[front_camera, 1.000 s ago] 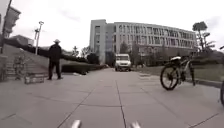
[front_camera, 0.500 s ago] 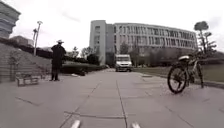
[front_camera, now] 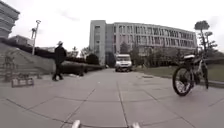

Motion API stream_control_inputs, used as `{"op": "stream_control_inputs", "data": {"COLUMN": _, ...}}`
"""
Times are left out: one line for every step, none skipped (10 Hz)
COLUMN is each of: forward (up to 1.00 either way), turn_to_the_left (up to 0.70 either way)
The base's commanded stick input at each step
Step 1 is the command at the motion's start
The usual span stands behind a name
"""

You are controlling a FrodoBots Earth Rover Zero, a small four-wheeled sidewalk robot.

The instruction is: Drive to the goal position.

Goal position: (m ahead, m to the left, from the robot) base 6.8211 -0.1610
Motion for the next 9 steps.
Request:
{"op": "stream_control_inputs", "data": {"forward": 0.70, "turn_to_the_left": 0.00}}
{"op": "stream_control_inputs", "data": {"forward": 0.70, "turn_to_the_left": 0.00}}
{"op": "stream_control_inputs", "data": {"forward": 0.70, "turn_to_the_left": 0.00}}
{"op": "stream_control_inputs", "data": {"forward": 0.70, "turn_to_the_left": 0.04}}
{"op": "stream_control_inputs", "data": {"forward": 0.70, "turn_to_the_left": 0.17}}
{"op": "stream_control_inputs", "data": {"forward": 0.70, "turn_to_the_left": 0.18}}
{"op": "stream_control_inputs", "data": {"forward": 0.70, "turn_to_the_left": 0.18}}
{"op": "stream_control_inputs", "data": {"forward": 0.70, "turn_to_the_left": 0.09}}
{"op": "stream_control_inputs", "data": {"forward": 0.70, "turn_to_the_left": 0.00}}
